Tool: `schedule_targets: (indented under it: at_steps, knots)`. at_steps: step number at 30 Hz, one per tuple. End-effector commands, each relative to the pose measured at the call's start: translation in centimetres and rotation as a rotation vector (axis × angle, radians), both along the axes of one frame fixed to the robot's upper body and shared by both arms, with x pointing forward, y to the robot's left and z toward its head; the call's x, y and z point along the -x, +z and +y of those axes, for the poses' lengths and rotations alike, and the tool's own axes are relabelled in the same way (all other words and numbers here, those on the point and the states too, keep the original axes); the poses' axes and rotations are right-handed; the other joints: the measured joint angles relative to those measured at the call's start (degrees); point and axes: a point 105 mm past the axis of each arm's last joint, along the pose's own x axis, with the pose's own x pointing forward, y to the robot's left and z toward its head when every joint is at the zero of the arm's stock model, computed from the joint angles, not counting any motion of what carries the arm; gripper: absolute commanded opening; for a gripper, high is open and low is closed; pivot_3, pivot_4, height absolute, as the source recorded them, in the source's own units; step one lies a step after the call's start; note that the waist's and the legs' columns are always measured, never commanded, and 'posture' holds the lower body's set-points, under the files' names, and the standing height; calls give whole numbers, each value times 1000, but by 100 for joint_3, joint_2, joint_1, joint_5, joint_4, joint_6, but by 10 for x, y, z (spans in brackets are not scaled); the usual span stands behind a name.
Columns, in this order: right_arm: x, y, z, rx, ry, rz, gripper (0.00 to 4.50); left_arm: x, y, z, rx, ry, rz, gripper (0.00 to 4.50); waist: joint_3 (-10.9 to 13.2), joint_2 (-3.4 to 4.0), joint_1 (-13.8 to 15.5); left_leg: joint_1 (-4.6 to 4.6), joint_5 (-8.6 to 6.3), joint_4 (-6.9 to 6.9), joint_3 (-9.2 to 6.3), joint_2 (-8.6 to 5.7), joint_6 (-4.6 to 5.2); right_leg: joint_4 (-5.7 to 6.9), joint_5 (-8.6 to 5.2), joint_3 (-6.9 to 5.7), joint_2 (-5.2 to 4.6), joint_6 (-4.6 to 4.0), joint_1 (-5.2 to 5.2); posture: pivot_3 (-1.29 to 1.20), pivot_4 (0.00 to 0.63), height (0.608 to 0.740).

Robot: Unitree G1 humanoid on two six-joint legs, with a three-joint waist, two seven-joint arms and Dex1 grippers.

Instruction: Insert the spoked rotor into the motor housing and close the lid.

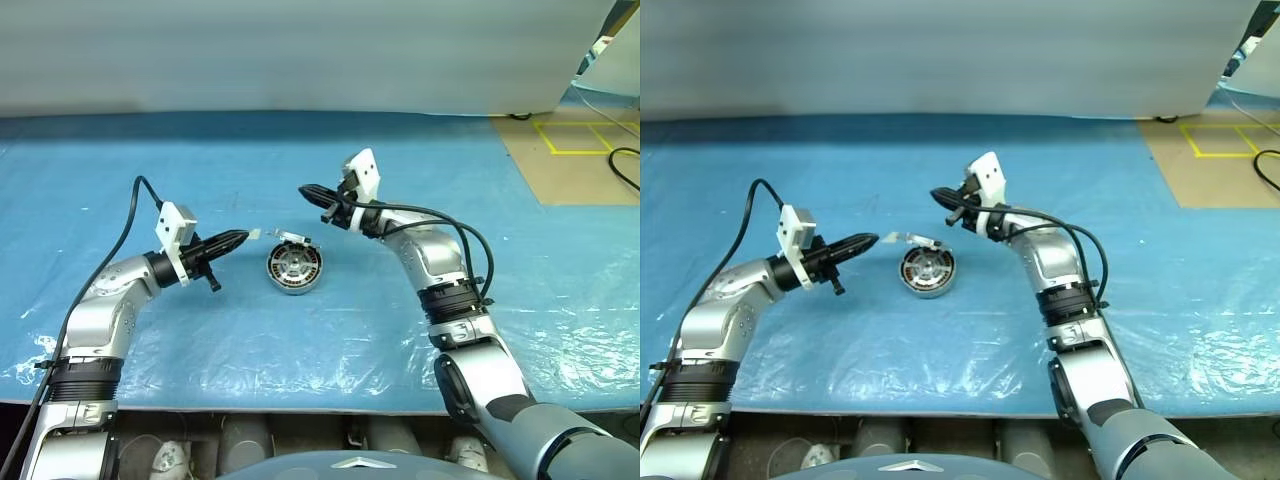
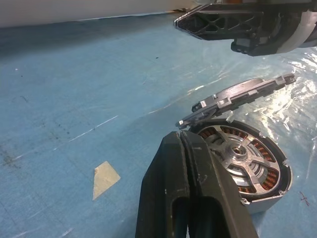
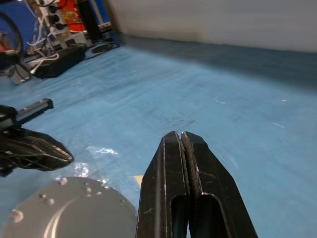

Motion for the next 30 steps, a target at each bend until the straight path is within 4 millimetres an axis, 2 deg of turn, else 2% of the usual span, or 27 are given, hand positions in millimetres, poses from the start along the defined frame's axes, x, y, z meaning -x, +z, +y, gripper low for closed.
schedule_targets:
  at_steps: [1, 7, 12, 17, 20, 25, 30]
  knots:
    - [16, 0, 25, 32, 101, 11, 0, 1, 11, 4, 0, 8, -49, 54, 0, 0, -6, -1, 0, -1, 0, 1, 0, -1, 0, 0, 1, 0, -1, 0, 150, 740]
    - [35, -18, 32, 135, 194, 42, 0, 3, 9, 4, 0, 17, -45, 54, 0, 0, 21, -2, 0, 0, -1, 0, -1, -1, 0, -2, -2, 1, 0, 0, 150, 740]
    - [50, -51, 21, 320, 260, 39, 0, 3, 6, 3, -4, 15, -39, 54, 0, 0, 36, 1, 0, 3, -3, -1, -1, -1, 1, -2, -2, 1, 6, 0, 150, 740]
    - [47, -48, 17, 271, 207, 30, 0, 2, 5, 2, -3, 16, -40, 54, 0, -1, 5, 20, -1, 3, -2, 1, -1, 1, 0, 0, -1, 0, 18, 0, 150, 740]
    - [41, -43, 12, 232, 160, 20, 637, 2, 4, 0, -4, 11, -38, 0, 0, -1, 10, 25, -1, 3, -1, 0, -1, 1, -7, 1, -2, -12, 23, 0, 150, 740]
    - [40, -30, 7, 150, 141, -10, 2295, 2, 2, -3, -6, 3, -35, 0, 0, 0, 15, 24, -1, 4, -1, -1, -1, 0, -11, 2, -3, -19, 23, 0, 150, 740]
    - [47, -40, -3, 201, 176, 1, 3884, 1, 2, -4, -9, -5, -39, 0, 0, -1, 15, 23, -1, 1, -1, -1, -1, -1, -2, 2, -3, -3, 23, 0, 150, 740]
